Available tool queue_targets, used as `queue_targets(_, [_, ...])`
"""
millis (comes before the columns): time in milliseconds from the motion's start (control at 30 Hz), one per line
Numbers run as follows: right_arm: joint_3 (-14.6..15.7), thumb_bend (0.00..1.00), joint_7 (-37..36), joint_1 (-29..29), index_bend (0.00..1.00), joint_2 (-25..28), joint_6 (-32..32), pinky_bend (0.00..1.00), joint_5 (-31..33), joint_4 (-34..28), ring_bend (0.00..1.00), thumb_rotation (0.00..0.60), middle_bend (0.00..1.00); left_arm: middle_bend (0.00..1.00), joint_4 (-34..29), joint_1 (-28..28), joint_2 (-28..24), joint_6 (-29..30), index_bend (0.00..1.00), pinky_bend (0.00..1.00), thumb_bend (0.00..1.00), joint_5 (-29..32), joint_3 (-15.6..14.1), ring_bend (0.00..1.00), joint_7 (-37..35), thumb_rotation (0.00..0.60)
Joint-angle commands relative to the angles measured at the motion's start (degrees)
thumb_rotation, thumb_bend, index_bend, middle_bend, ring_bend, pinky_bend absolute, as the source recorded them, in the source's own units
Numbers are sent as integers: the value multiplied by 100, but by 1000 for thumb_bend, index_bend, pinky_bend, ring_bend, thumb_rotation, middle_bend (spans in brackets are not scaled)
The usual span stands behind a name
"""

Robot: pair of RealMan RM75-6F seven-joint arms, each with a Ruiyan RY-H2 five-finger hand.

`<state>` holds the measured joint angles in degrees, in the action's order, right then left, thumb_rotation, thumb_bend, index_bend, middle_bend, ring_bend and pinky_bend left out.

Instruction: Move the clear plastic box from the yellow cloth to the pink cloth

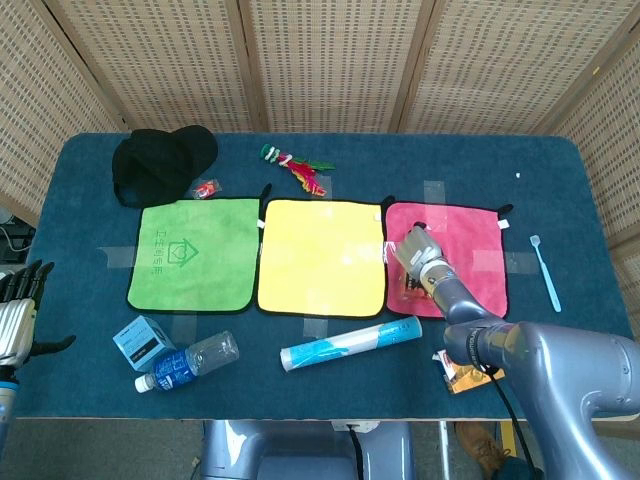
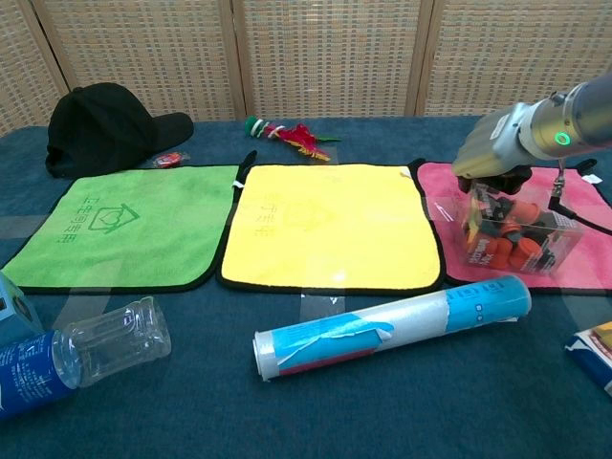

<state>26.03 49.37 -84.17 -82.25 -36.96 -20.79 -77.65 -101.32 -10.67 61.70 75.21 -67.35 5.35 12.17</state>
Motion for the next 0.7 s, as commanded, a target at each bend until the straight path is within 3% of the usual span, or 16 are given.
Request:
queue_targets(33, [4,1000,-63,130,545,146,-192,247,-146,-151,274,600,475,0,-38,28,-8,53,0,0,0,-74,-32,0,-3,600])
queue_targets(267, [-160,1000,-179,342,529,495,-678,250,-301,-433,273,600,459,0,-131,105,-64,188,0,0,0,-293,-95,0,-92,600])
queue_targets(433, [-624,1000,-854,788,462,1057,-1578,225,-1289,-887,246,600,387,0,-176,156,-128,248,0,0,0,-469,-145,0,-221,600])
queue_targets(500, [-797,955,-1189,1018,384,1384,-2011,181,-1737,-1153,200,600,312,0,-180,172,-153,263,0,0,0,-541,-165,0,-280,600])
queue_targets(567, [-913,817,-1498,1260,281,1665,-2404,121,-2145,-1384,148,600,230,0,-186,188,-179,279,0,0,0,-609,-182,0,-342,600])
queue_targets(700, [-1037,254,-1958,1721,47,2091,-3045,14,-2749,-1702,16,600,26,0,-163,216,-203,326,0,0,0,-744,-211,0,-437,600])
